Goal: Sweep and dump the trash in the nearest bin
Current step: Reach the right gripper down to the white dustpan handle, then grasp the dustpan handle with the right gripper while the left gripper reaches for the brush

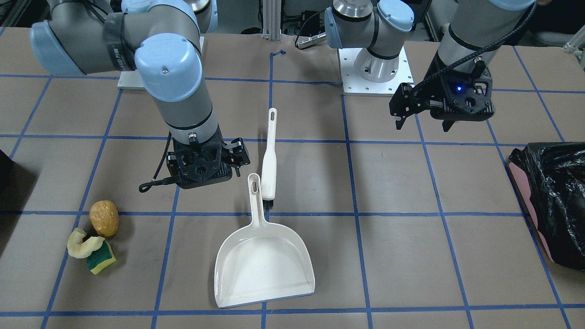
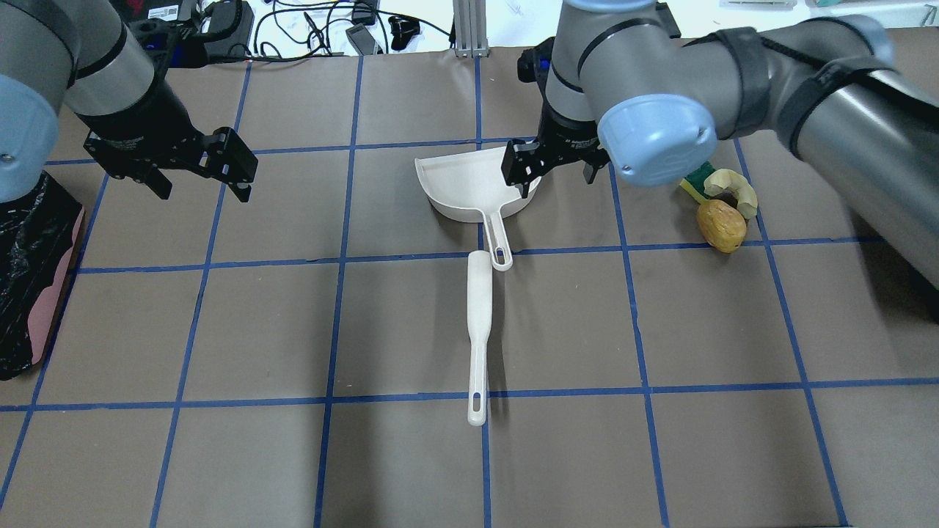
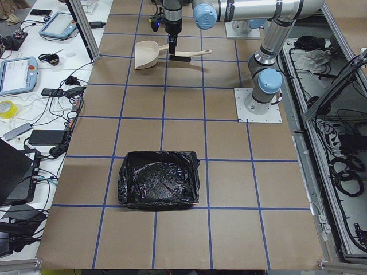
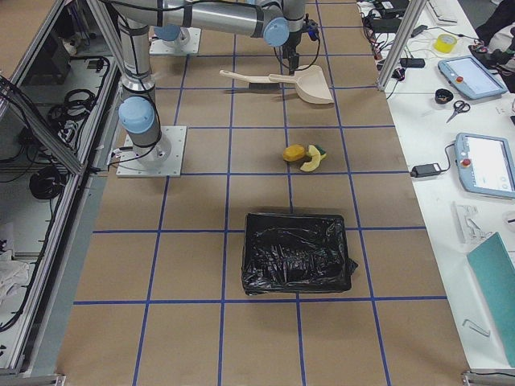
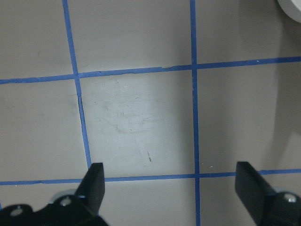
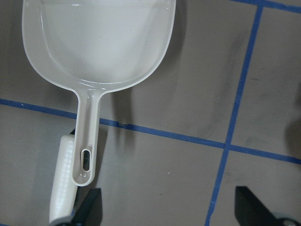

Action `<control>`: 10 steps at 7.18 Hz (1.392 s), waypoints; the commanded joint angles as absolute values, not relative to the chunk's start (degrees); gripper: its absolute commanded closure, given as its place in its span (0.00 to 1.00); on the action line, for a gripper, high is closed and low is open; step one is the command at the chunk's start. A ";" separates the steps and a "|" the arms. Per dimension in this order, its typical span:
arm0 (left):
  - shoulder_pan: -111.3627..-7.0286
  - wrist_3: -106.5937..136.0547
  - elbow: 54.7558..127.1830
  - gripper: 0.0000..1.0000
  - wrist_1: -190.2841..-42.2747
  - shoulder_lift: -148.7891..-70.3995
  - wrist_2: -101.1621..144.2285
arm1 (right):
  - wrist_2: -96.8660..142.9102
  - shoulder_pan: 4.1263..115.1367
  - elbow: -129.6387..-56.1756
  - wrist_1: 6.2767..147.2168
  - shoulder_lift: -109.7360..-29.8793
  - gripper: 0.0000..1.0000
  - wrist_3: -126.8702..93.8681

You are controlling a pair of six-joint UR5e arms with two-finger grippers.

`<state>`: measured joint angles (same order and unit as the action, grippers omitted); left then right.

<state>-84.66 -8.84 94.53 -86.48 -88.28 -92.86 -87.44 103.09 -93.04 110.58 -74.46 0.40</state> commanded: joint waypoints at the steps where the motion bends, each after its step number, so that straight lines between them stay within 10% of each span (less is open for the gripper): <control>1: -85.16 -8.88 95.62 0.00 -86.40 -88.15 -92.55 | -87.10 105.11 -96.23 115.64 -71.73 0.00 0.09; 10: -103.51 3.42 106.16 0.00 -81.58 -87.71 -86.92 | -86.84 108.02 -96.24 123.93 -63.63 0.17 0.44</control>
